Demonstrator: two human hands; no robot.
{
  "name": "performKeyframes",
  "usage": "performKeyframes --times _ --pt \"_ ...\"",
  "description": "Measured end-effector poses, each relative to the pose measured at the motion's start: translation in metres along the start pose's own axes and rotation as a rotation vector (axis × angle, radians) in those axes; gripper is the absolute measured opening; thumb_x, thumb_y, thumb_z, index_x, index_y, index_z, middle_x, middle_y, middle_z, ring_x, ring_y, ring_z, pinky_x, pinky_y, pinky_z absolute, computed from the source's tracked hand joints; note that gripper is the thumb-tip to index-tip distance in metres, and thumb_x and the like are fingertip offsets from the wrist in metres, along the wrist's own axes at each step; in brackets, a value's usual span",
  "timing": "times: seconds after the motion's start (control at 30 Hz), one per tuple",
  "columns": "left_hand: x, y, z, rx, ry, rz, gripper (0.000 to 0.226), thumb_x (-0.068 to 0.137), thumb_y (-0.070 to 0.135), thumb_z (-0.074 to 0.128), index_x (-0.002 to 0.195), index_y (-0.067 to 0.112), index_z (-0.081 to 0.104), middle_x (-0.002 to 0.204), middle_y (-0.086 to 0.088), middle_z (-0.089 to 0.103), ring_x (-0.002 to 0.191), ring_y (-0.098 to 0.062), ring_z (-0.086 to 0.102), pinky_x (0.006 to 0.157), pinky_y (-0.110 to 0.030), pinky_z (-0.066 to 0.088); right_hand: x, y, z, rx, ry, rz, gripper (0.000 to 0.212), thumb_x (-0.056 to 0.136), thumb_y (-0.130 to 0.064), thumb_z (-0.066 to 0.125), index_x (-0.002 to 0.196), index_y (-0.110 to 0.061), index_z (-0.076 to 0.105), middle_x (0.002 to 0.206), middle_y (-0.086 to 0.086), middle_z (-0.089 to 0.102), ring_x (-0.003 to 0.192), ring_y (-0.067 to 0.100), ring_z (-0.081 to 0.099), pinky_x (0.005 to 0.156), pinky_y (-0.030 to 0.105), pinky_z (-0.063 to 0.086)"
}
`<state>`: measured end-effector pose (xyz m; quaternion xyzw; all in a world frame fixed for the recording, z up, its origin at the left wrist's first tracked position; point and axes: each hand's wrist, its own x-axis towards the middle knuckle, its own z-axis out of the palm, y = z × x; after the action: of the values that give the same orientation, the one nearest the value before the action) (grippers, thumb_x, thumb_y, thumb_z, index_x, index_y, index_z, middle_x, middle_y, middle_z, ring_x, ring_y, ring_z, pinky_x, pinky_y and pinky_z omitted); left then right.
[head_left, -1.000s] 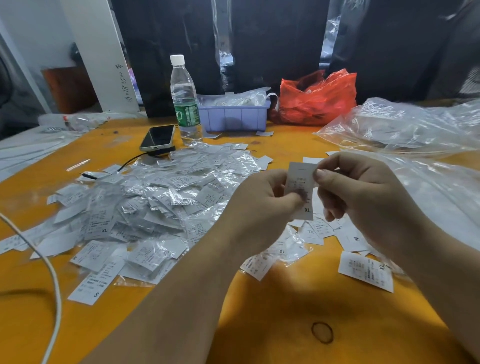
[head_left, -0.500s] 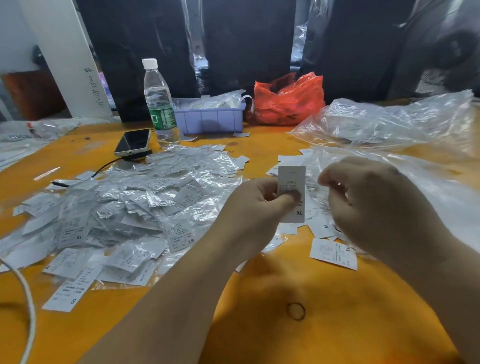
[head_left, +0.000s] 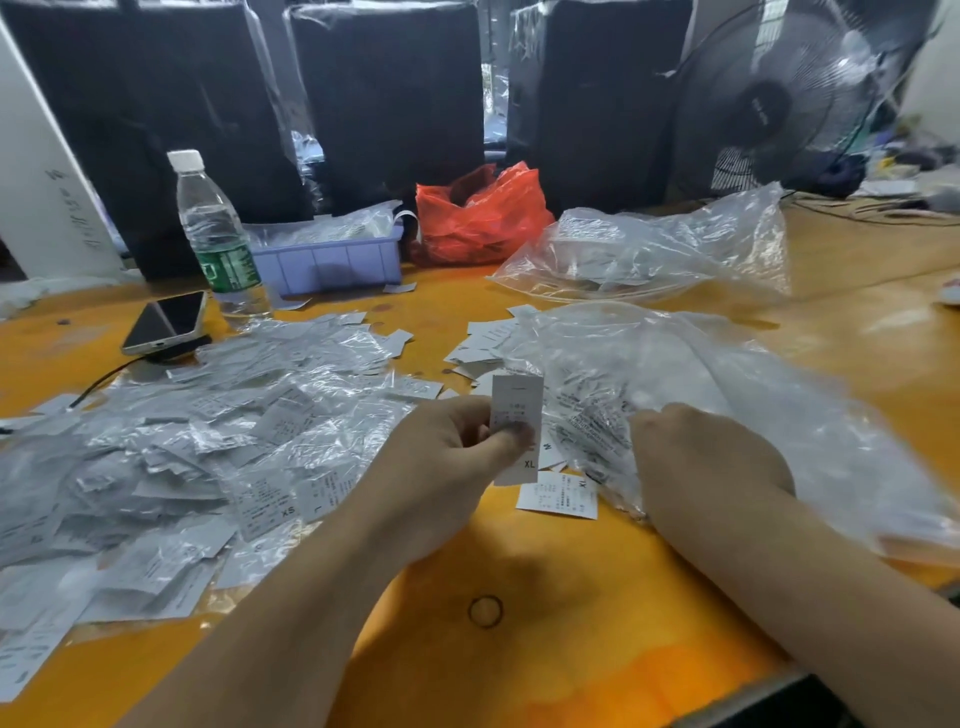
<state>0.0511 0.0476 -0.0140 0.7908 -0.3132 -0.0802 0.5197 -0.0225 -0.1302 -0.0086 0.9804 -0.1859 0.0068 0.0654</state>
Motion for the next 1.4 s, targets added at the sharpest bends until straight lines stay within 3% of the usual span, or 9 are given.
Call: performKeyframes --times 0.23,0.4,0.47,0.57,0.7,0.87,1.03,1.2,1.4 --pt "0.0 -0.005 -0.001 -0.014 0.041 0.014 0.017 0.096 0.031 0.058 0.1 0.033 0.074 0.068 0.011 0.064 0.05 0.004 0.048 0.051 -0.007 0.036 -0.003 -0.005 0.001 0.029 0.244 -0.09 0.023 0.089 -0.006 0.051 0.108 -0.018 0.058 0.083 -0.003 0.043 0.083 0.026 0.064 0.055 0.031 0.04" --pt "0.003 -0.003 -0.005 -0.124 0.16 0.009 0.018 0.095 0.02 0.06 0.104 0.031 0.072 0.074 0.017 0.07 0.055 0.003 0.054 0.056 -0.011 0.043 0.006 -0.004 -0.001 0.649 0.512 -0.319 0.013 0.087 -0.007 0.06 0.087 -0.015 0.07 0.078 -0.006 0.067 0.067 0.012 0.061 0.058 0.027 0.051" --pt "0.005 -0.003 -0.01 -0.204 0.209 -0.017 0.015 0.095 0.019 0.061 0.101 0.028 0.072 0.073 0.012 0.07 0.055 -0.003 0.053 0.056 -0.018 0.047 0.01 -0.01 -0.01 0.979 0.384 -0.35 0.016 0.087 -0.005 0.063 0.082 -0.017 0.072 0.066 -0.008 0.066 0.054 0.003 0.055 0.05 0.013 0.043" --pt "0.006 -0.003 -0.019 -0.279 0.281 -0.036 0.015 0.094 0.018 0.061 0.096 0.027 0.072 0.08 0.003 0.073 0.062 -0.008 0.06 0.056 -0.021 0.052 0.016 -0.02 -0.025 1.392 0.062 -0.341 0.016 0.089 -0.001 0.06 0.084 -0.011 0.071 0.07 0.005 0.069 0.053 0.01 0.055 0.046 0.022 0.045" --pt "0.009 -0.003 -0.032 -0.383 0.369 -0.058 0.013 0.094 0.018 0.061 0.095 0.025 0.072 0.081 0.002 0.073 0.067 -0.007 0.063 0.058 -0.023 0.054 0.029 -0.035 -0.035 1.647 -0.149 -0.303 0.021 0.096 0.0 0.05 0.086 -0.005 0.068 0.069 0.013 0.067 0.049 0.016 0.053 0.042 0.026 0.041" --pt "0.011 -0.002 -0.047 -0.507 0.406 -0.102 0.014 0.095 0.016 0.058 0.092 0.022 0.07 0.072 0.01 0.071 0.07 -0.006 0.065 0.059 -0.024 0.053 0.047 -0.064 -0.049 1.706 -0.325 -0.348 0.027 0.095 -0.002 0.047 0.078 -0.008 0.067 0.062 0.01 0.062 0.05 0.016 0.049 0.042 0.024 0.039" --pt "0.011 -0.001 -0.057 -0.59 0.425 -0.136 0.011 0.093 0.014 0.061 0.097 0.016 0.071 0.082 -0.001 0.068 0.075 -0.013 0.063 0.057 -0.022 0.052 0.065 -0.091 -0.053 1.718 -0.391 -0.423 0.03 0.094 -0.01 0.04 0.072 -0.009 0.06 0.06 0.005 0.053 0.048 0.015 0.045 0.045 0.027 0.036" --pt "0.014 -0.01 -0.054 -0.455 0.353 -0.184 0.016 0.089 0.016 0.068 0.103 0.01 0.068 0.084 -0.006 0.068 0.074 -0.013 0.065 0.063 -0.026 0.055 0.066 -0.094 -0.034 1.772 -0.525 -0.447 0.026 0.086 -0.015 0.047 0.065 -0.012 0.062 0.076 0.015 0.052 0.055 0.019 0.052 0.046 0.028 0.044" --pt "0.014 -0.016 -0.045 -0.3 0.326 -0.166 0.007 0.089 0.01 0.062 0.094 0.011 0.066 0.073 -0.003 0.07 0.068 -0.017 0.069 0.063 -0.03 0.056 0.056 -0.086 -0.03 1.84 -0.672 -0.466 0.021 0.072 -0.03 0.059 0.065 -0.013 0.068 0.071 0.01 0.057 0.055 0.02 0.053 0.048 0.029 0.048"
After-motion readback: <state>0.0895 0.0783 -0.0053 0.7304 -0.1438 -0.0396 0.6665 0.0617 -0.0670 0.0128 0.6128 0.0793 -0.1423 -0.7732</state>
